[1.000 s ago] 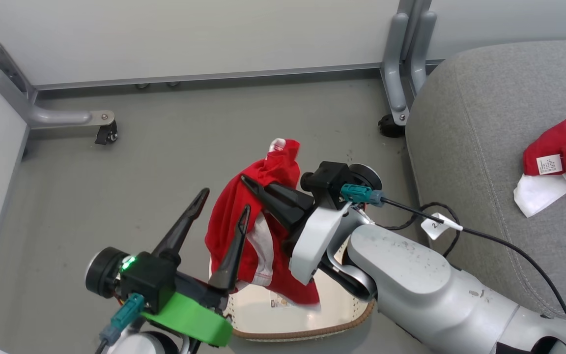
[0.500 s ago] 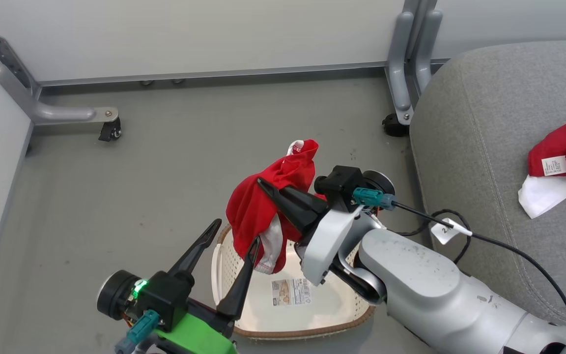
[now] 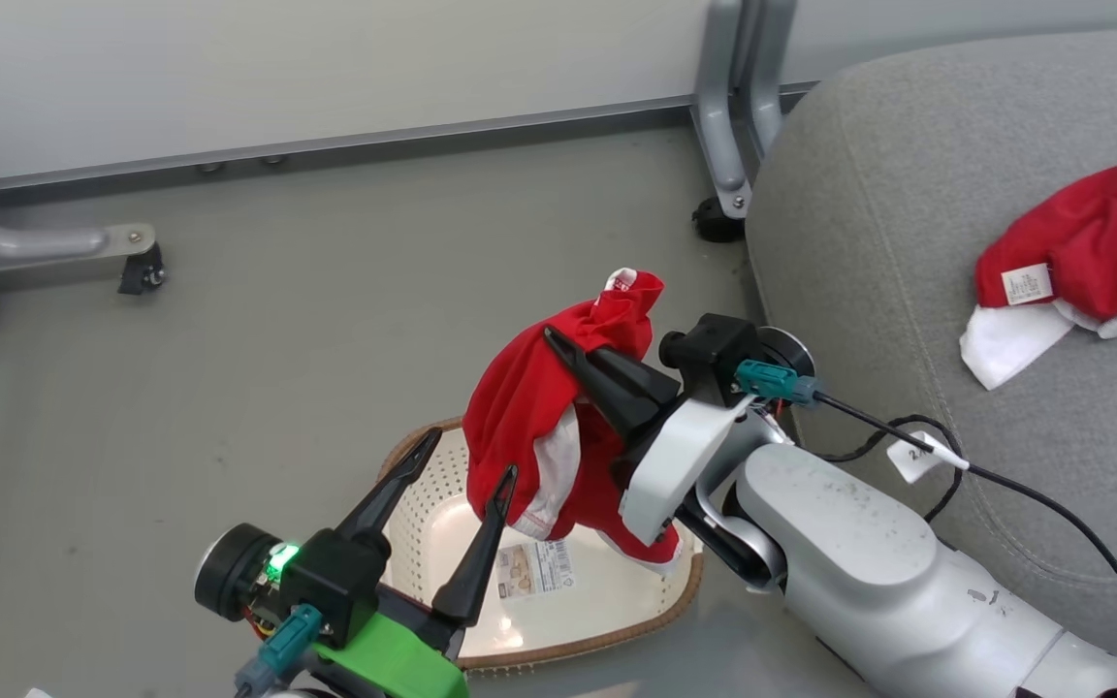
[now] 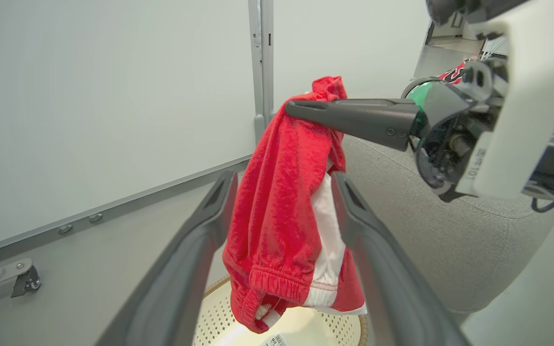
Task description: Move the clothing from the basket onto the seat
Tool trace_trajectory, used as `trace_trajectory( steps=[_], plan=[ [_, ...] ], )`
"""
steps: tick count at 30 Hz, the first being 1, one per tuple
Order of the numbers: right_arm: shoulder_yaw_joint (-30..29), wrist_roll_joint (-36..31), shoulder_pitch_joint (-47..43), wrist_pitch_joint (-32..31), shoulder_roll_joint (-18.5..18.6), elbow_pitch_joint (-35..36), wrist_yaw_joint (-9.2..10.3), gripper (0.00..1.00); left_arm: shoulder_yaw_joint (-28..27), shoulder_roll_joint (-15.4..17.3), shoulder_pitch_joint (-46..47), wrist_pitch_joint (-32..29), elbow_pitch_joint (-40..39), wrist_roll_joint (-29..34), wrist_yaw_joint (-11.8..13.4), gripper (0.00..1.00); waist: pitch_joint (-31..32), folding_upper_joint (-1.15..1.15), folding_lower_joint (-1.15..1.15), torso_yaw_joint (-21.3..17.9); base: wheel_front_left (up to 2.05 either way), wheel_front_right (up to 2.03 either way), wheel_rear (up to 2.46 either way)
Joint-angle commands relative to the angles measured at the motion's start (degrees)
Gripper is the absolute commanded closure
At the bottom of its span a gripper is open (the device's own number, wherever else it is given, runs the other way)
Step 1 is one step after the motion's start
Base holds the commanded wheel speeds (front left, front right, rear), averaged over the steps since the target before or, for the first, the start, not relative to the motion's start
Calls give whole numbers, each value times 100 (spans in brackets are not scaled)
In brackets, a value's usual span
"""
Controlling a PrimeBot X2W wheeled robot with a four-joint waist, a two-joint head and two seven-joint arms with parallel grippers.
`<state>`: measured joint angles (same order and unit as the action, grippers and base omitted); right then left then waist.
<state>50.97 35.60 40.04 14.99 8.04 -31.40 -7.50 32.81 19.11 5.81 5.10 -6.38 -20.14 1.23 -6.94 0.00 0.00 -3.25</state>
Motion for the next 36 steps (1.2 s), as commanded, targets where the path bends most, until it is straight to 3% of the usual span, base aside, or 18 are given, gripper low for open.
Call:
trace_trajectory(
  steps=[1,13,20,27,36],
  plan=[
    [-105,-48,-76,27,24,39,2,100,-2,38,116,-3,11,50,-8,0,-121,0,0,-370,0,0,0],
    [-861,-378,-425,27,26,241,1,100,245,98,334,-144,-54,148,-164,0,-387,0,0,-1726,0,0,0],
    [-1234,-562,-548,27,59,380,1,100,323,146,468,-259,-166,201,-215,0,-607,0,0,-2209,0,0,0],
    [-1836,-712,-490,28,104,581,2,100,341,224,618,-380,-295,257,-222,0,-887,0,0,-2404,0,0,0],
    [-3148,-960,542,28,594,821,3,100,284,333,1222,-431,-582,516,-322,0,-1760,0,0,-2118,0,0,0]
  ],
)
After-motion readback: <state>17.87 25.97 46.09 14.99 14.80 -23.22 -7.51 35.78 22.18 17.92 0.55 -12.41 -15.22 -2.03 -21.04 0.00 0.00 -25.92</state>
